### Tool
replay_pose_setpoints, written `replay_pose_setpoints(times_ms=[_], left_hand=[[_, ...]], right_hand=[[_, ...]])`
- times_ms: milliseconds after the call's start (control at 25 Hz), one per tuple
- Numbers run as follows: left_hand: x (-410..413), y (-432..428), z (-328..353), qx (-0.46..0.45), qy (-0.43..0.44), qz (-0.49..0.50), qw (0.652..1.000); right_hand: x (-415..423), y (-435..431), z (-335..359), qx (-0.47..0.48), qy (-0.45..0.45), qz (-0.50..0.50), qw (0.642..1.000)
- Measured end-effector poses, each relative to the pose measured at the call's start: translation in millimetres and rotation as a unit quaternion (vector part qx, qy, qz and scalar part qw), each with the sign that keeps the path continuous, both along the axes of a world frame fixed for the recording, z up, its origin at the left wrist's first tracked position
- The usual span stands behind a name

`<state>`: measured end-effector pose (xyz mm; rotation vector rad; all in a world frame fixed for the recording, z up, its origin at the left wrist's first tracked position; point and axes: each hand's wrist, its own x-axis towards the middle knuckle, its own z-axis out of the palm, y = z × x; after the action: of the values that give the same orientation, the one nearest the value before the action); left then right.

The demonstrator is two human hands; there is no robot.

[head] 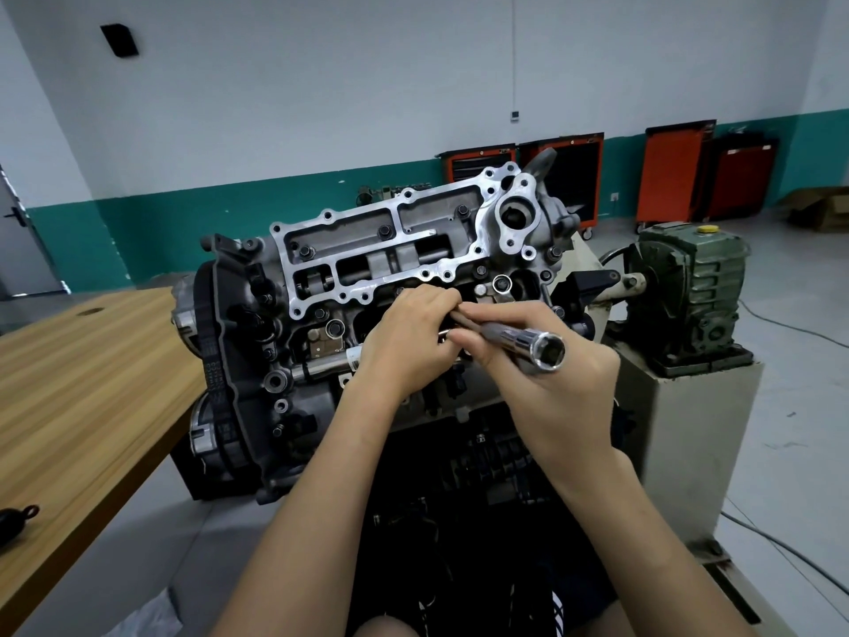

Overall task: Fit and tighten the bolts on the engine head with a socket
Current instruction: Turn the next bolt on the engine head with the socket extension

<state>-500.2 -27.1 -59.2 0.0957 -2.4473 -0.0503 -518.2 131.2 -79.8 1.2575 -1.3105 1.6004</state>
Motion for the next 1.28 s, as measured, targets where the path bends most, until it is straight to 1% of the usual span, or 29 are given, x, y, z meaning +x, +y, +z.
replay_pose_setpoints(times_ms=[160, 240, 360, 440, 520, 600, 720, 800, 880, 960, 1080, 1200, 1280], left_hand=[[3.6, 2.6, 1.1, 0.054, 0.029, -0.022, 0.998], [3.1, 2.7, 2.2, 0.037, 0.015, -0.019, 0.999], [0.2, -0.5, 1.1, 0.009, -0.005, 0.011, 1.000], [1.2, 0.6, -0.6, 0.021, 0.007, 0.001, 1.000], [3.4, 3.6, 0.5, 0.046, 0.031, -0.016, 0.998], [4.2, 4.1, 2.0, 0.060, 0.029, -0.019, 0.998], [0.6, 0.6, 1.3, 0.016, -0.006, 0.000, 1.000], [0.0, -0.7, -0.9, 0.029, 0.008, -0.005, 1.000], [1.7, -0.1, -0.1, 0.053, 0.027, -0.012, 0.998], [2.0, 0.9, 1.3, 0.039, 0.015, -0.010, 0.999], [-1.0, -0.8, -0.7, 0.013, -0.003, 0.003, 1.000], [0.4, -2.4, -1.7, 0.045, 0.017, 0.005, 0.999], [0.6, -1.6, -1.3, 0.042, 0.024, -0.008, 0.999]], right_hand=[[3.0, -3.4, -5.4, 0.060, 0.032, -0.026, 0.997], [-2.2, -2.3, -2.1, 0.039, 0.013, -0.031, 0.999], [-0.6, -1.4, 0.3, 0.001, -0.021, -0.001, 1.000], [2.4, -2.3, -2.7, 0.032, 0.000, 0.010, 0.999], [2.9, -3.4, -3.6, 0.073, 0.032, -0.001, 0.997], [-2.1, -2.3, -1.3, 0.060, 0.046, -0.029, 0.997], [-2.0, -0.3, -3.2, 0.011, 0.014, -0.020, 1.000], [1.8, -1.4, -6.1, 0.033, 0.002, 0.002, 0.999], [2.8, -4.1, -6.8, 0.072, 0.019, 0.002, 0.997], [-1.6, -3.6, -3.0, 0.064, 0.025, -0.020, 0.997], [-2.5, -1.5, -0.4, 0.016, 0.001, -0.019, 1.000], [5.2, -4.9, -4.1, 0.053, 0.021, -0.023, 0.998], [2.1, -4.0, -3.2, 0.056, 0.024, -0.038, 0.997]])
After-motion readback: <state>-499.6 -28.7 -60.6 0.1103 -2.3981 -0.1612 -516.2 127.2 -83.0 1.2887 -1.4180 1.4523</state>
